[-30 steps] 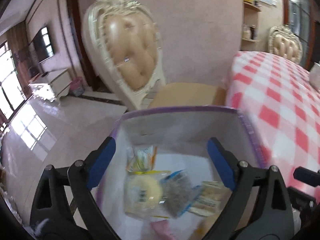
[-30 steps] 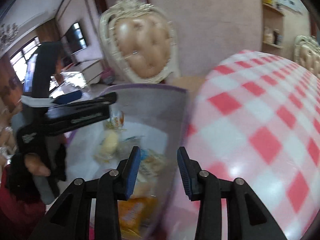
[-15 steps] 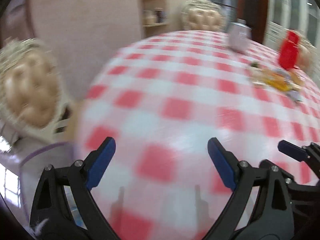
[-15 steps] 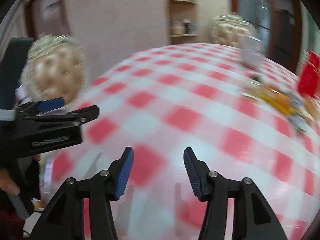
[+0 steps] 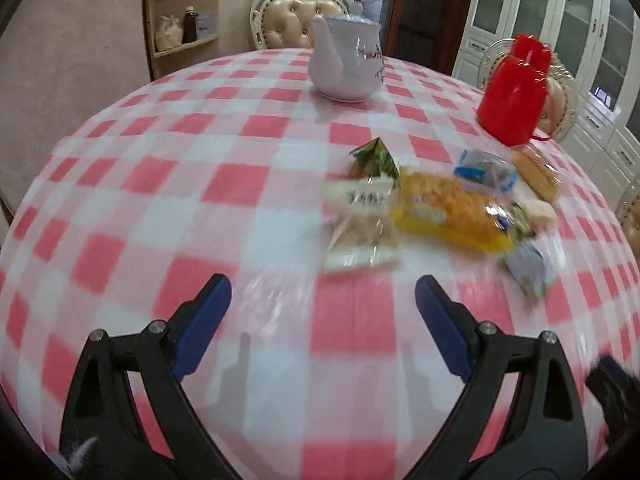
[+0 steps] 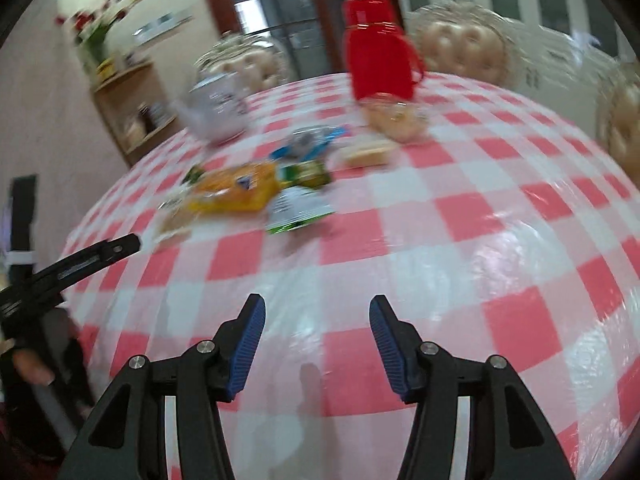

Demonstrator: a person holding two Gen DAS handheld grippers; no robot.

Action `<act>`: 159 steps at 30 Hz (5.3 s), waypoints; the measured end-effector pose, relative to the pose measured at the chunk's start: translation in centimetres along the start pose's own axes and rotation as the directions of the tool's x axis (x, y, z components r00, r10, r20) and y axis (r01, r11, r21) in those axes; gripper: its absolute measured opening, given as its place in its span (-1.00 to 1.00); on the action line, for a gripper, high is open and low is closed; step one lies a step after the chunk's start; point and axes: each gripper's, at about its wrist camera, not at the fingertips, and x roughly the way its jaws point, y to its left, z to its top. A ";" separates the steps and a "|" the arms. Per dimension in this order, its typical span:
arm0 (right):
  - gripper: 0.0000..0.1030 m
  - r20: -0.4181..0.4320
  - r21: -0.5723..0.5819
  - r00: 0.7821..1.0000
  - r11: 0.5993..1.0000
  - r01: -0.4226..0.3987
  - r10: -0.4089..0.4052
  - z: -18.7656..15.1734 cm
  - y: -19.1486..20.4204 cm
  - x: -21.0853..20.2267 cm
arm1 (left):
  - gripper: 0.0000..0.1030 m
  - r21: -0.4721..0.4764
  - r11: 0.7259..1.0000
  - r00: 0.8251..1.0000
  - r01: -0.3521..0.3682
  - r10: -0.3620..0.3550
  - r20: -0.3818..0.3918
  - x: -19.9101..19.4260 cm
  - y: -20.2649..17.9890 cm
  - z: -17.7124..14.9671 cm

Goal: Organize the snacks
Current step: 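Grasp the white printed pouch with the left tool while the right tool grasps the green-white pack, then carry both snacks to the clear box and open both tools inside, then return both tools from the box to the snack pile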

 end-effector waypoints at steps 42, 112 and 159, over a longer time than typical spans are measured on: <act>-0.39 0.033 -0.414 0.999 0.909 0.041 -0.030 1.7 10.6 4.7 | -0.17 -0.044 0.999 0.997 0.003 0.001 0.074 -4.5 3.0 -3.6; -0.14 -0.282 -0.636 0.930 0.679 -0.366 0.238 -17.9 28.9 -2.8 | -0.16 -0.201 0.900 0.914 -0.386 0.402 0.047 -24.3 29.1 -25.2; 0.10 -0.358 -0.536 0.790 0.583 -0.610 0.498 -15.8 29.0 -6.5 | 0.65 -0.076 0.823 0.825 -0.563 0.565 -0.005 -23.5 25.4 -21.3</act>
